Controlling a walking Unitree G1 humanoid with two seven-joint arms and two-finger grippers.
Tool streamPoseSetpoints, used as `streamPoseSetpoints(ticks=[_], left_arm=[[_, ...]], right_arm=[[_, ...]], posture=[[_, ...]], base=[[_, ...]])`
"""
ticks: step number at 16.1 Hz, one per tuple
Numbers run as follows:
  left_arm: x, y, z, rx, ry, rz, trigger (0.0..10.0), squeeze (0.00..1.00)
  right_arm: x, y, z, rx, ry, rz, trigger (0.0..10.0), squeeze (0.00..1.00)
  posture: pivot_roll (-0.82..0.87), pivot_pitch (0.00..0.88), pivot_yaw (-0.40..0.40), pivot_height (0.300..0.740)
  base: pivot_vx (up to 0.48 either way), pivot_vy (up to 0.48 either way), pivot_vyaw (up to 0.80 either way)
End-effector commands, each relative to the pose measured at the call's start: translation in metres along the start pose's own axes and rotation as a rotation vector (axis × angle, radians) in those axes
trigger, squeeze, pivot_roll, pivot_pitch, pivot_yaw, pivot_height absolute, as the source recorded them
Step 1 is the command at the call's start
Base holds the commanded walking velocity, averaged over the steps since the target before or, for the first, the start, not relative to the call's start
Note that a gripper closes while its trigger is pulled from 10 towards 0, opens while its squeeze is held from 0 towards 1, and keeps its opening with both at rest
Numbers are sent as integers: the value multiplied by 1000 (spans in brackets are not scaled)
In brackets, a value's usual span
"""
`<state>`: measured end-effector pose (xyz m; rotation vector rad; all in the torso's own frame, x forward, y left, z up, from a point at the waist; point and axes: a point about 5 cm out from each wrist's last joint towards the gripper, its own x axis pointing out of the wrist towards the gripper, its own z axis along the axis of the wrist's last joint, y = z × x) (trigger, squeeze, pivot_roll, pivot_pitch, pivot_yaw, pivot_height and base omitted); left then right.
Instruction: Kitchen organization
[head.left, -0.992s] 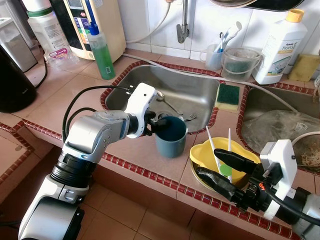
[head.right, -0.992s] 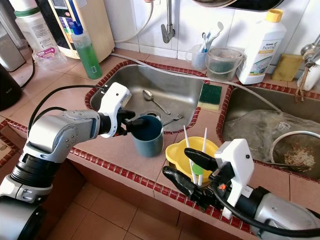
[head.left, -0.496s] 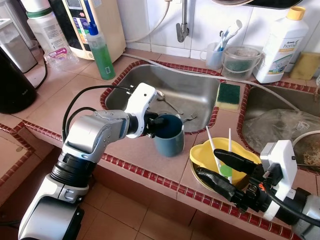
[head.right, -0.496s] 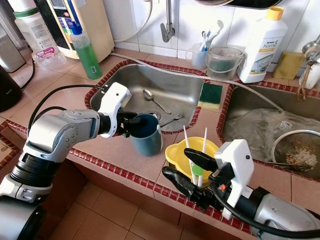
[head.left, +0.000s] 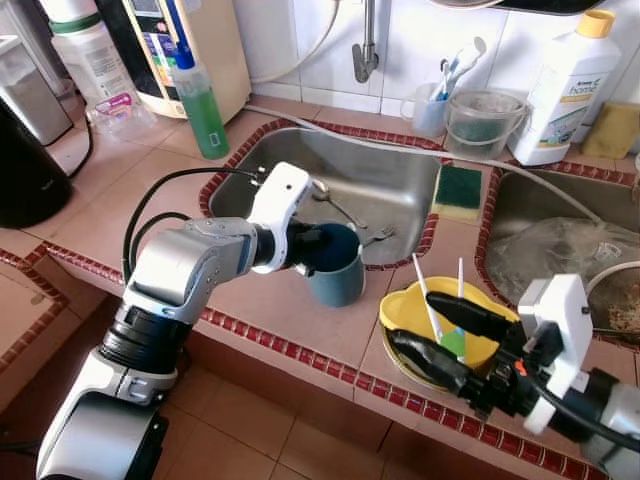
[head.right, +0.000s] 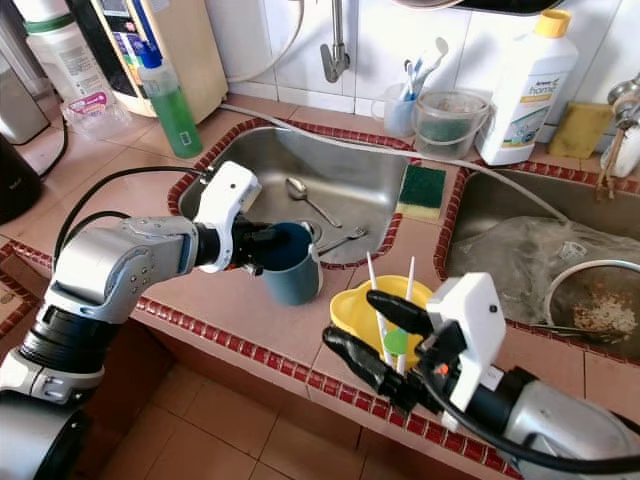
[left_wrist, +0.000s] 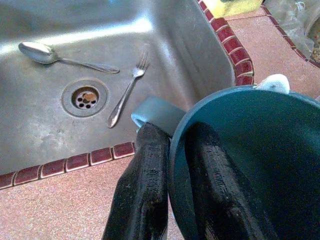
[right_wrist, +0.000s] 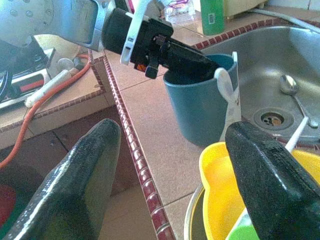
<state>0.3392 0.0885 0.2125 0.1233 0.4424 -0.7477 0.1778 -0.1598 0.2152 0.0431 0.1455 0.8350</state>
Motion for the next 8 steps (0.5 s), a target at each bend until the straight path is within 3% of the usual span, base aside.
streamPoseSetpoints(ticks=[1,8], left_arm=[[-3,4,-1,0,-3,24,0,0],[-6,6,-2,-2,-13,35,0,0]], right_arm=[[1,0,1,-12,5,9,10000,0],[7,-4,4,-34,-6,28,10000,0]], posture=[[-288,91,96,740],[-279,64,78,740]], base=[[0,0,0],[0,0,0]])
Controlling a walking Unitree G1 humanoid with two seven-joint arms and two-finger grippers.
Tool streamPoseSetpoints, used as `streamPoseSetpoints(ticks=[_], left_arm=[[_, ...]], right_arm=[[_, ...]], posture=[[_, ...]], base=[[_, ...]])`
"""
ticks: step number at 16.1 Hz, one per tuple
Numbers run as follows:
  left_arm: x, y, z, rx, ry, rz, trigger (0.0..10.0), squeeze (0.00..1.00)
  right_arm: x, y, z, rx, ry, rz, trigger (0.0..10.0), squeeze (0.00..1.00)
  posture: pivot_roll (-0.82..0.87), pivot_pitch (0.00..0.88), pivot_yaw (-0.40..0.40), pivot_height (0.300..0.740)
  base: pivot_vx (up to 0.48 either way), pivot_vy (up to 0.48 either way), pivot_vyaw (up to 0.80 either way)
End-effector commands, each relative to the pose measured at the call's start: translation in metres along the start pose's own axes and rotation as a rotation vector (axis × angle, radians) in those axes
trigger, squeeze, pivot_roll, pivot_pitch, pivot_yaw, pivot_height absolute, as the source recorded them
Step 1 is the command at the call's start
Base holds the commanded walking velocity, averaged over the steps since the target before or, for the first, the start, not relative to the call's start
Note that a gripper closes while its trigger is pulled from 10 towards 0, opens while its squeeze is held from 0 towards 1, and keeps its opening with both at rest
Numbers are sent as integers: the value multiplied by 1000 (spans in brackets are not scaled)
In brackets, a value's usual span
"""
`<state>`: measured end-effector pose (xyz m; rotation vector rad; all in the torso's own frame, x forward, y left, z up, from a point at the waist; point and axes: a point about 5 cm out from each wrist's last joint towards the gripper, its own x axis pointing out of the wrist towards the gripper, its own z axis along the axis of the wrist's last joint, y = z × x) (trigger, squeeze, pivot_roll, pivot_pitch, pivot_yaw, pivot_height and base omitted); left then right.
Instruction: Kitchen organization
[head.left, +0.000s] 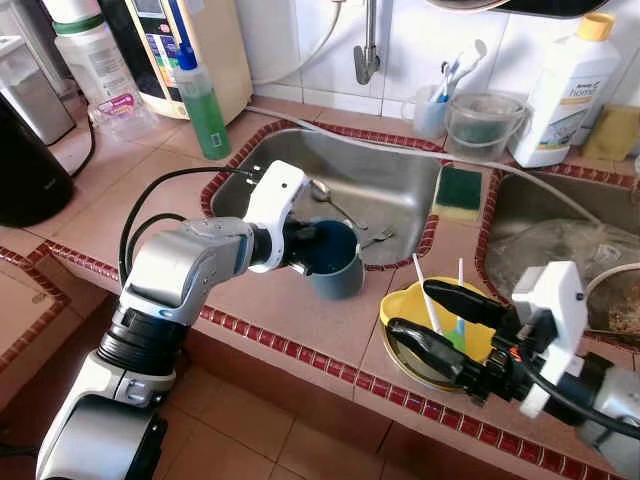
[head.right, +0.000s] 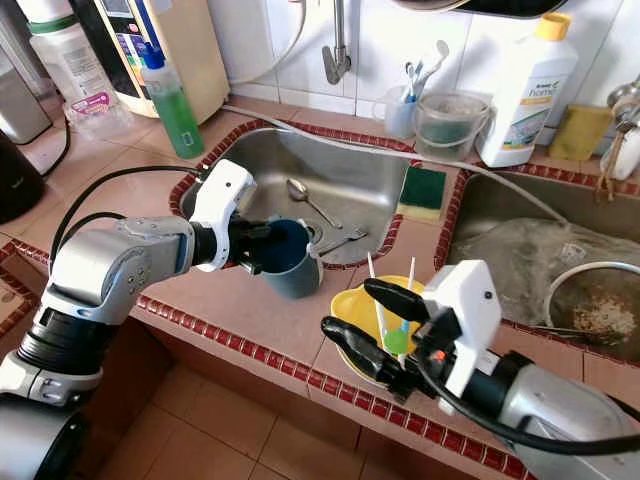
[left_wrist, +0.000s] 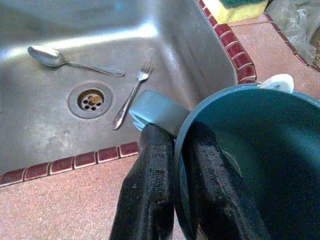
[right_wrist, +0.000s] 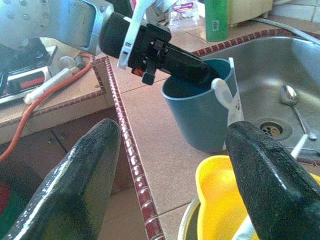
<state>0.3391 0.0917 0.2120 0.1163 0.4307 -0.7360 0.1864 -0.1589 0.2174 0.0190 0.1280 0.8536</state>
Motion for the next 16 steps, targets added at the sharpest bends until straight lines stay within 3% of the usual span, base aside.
streamPoseSetpoints(ticks=[1,11,14,15,16], left_arm=[[-5,4,0,4,0,25,0,0],[-11,5,-5,27,4,15,0,0],[-14,6,1,3,-34,0,0,0],[-18,6,6,19,-72,-7,0,0],[-23,8,15,18,-133,-11,3294,0]], right_arm=[[1,0,1,-6,-7,13,10000,0],[6,-8,5,-17,-20,36,10000,0],[7,-13,9,-16,-51,18,10000,0],[9,-22,11,-20,-76,-38,10000,0],[12,-35,19,-9,-141,-112,10000,0]], posture=[[-279,63,77,740],[-261,34,60,740],[-260,31,59,740],[-258,30,57,740],[-253,32,55,740]], base=[[0,0,0],[0,0,0],[0,0,0],[0,0,0],[0,0,0]])
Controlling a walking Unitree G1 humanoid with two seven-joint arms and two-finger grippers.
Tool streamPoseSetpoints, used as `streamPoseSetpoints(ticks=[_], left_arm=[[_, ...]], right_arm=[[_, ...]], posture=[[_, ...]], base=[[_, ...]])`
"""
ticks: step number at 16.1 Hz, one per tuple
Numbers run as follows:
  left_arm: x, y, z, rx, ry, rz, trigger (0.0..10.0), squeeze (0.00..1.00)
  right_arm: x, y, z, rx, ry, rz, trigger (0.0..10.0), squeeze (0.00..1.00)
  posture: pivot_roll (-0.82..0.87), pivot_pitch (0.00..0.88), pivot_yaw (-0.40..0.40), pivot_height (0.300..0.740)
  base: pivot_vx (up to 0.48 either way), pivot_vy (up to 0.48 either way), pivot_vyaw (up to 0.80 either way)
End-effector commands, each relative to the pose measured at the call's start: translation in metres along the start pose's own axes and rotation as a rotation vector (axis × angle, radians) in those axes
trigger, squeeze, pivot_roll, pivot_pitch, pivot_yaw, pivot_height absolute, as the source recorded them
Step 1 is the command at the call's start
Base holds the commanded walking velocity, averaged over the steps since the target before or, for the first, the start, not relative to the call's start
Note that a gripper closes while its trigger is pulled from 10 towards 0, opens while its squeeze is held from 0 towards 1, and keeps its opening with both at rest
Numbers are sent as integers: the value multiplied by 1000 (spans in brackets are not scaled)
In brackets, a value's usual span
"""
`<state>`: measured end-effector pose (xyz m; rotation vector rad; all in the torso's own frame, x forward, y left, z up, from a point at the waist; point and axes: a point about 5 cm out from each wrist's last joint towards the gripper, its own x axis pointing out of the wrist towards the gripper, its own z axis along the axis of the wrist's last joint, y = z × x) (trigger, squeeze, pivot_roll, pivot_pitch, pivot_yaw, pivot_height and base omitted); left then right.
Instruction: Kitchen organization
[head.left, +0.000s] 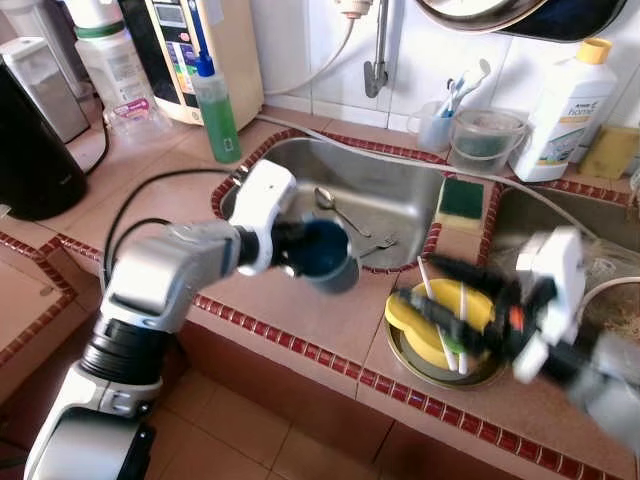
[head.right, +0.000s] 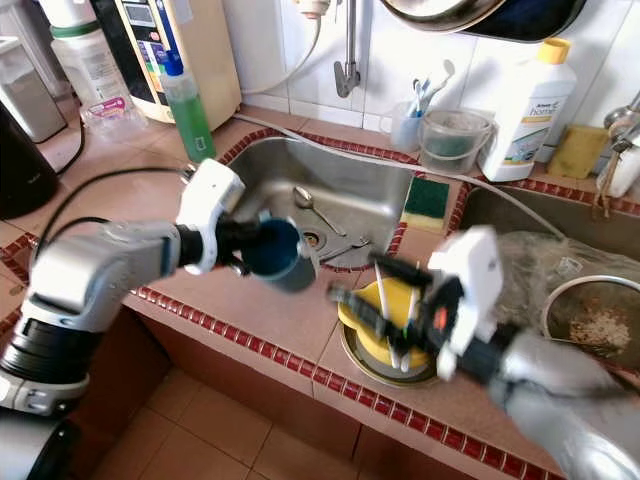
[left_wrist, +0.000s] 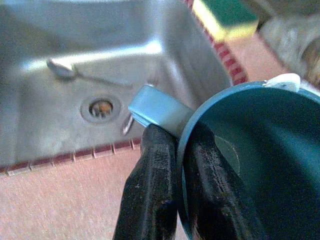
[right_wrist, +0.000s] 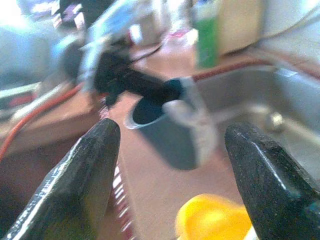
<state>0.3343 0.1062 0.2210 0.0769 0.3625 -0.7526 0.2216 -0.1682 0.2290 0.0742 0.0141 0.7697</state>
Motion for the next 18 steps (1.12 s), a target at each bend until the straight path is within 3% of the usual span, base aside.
streamPoseSetpoints(ticks=[1,2,4,9,14,15,18], left_arm=[[-9,2,17,27,-78,2,3922,0],[-11,3,22,36,-96,8,9490,0],[-14,8,31,45,-136,27,10000,0],[-9,23,62,49,-262,125,10000,0],[25,25,68,20,-439,150,10000,0],[30,26,69,-17,-484,157,10000,0],[43,27,66,9,-510,178,10000,0]], right_arm=[[0,-8,7,-16,-42,-52,10000,0],[2,-13,12,-21,-72,-74,10000,0],[8,-21,20,-33,-120,-106,10000,0],[38,-35,40,-56,-224,-160,10000,0],[58,-47,31,-78,-213,-308,10000,0],[59,-47,33,-76,-227,-334,10000,0],[54,-38,34,-59,-240,-346,10000,0]], posture=[[-250,32,53,740],[-247,33,49,740],[-245,34,46,740],[-238,47,41,740],[-244,89,38,740],[-251,99,39,740],[-275,143,45,740]], base=[[0,0,0],[0,0,0],[0,0,0],[0,0,0],[0,0,0],[0,0,0],[0,0,0]])
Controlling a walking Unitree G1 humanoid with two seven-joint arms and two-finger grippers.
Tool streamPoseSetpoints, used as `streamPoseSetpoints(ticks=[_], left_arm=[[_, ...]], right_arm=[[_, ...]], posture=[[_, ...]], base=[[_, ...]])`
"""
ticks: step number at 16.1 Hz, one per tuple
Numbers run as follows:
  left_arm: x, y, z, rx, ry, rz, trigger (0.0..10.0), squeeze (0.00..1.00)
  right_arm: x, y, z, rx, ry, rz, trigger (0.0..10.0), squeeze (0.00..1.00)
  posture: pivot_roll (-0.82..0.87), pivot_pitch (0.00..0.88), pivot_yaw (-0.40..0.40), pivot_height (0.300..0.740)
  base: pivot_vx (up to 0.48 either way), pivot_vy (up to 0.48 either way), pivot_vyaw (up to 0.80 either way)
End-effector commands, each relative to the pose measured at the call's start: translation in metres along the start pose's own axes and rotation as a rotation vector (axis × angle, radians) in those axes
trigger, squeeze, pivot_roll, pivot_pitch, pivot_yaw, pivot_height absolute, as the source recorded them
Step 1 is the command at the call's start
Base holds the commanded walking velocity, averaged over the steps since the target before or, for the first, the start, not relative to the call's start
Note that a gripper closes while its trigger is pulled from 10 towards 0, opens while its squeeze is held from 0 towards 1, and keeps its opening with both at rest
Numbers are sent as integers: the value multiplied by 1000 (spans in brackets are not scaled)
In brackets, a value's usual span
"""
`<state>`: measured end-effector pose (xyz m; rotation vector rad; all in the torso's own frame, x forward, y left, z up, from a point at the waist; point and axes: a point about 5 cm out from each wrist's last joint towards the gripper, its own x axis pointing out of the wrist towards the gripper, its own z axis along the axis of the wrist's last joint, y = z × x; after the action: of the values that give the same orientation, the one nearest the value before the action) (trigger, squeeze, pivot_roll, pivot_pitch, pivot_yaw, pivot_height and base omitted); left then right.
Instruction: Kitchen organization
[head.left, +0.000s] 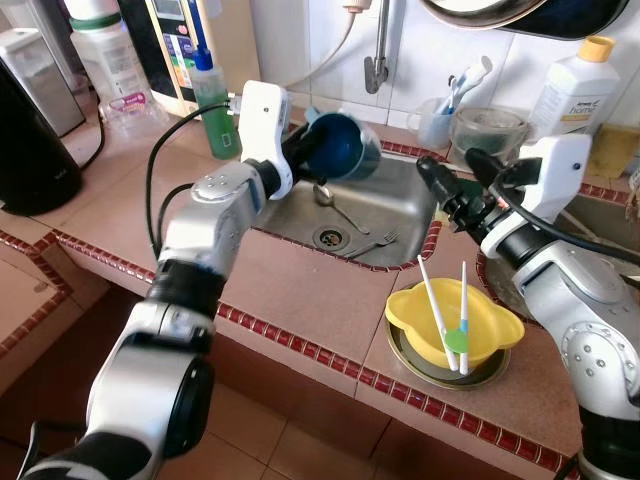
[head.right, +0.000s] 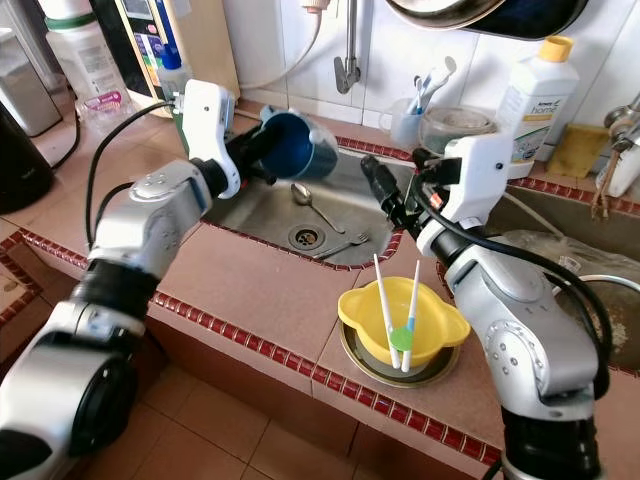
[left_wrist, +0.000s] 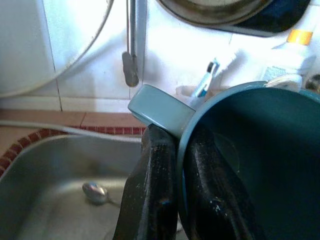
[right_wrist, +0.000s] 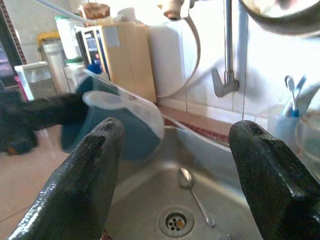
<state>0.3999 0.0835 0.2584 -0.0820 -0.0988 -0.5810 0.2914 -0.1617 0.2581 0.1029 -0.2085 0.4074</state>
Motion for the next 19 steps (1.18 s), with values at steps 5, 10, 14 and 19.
streamPoseSetpoints(ticks=[5,10,14,19], left_arm=[[11,-1,-16,85,0,49,10000,0],[14,-7,-28,127,0,62,10000,0],[11,1,-41,196,80,143,10000,0],[7,12,-42,220,114,200,10000,0]], right_arm=[[-26,16,5,32,14,-17,10000,0],[-54,28,9,31,74,-3,10000,0],[-71,41,8,39,180,63,10000,0],[-74,49,13,79,199,156,10000,0]], posture=[[-350,229,59,740],[-406,284,64,740],[-424,285,63,740],[-426,279,60,740]], base=[[0,0,0],[0,0,0],[0,0,0],[0,0,0]])
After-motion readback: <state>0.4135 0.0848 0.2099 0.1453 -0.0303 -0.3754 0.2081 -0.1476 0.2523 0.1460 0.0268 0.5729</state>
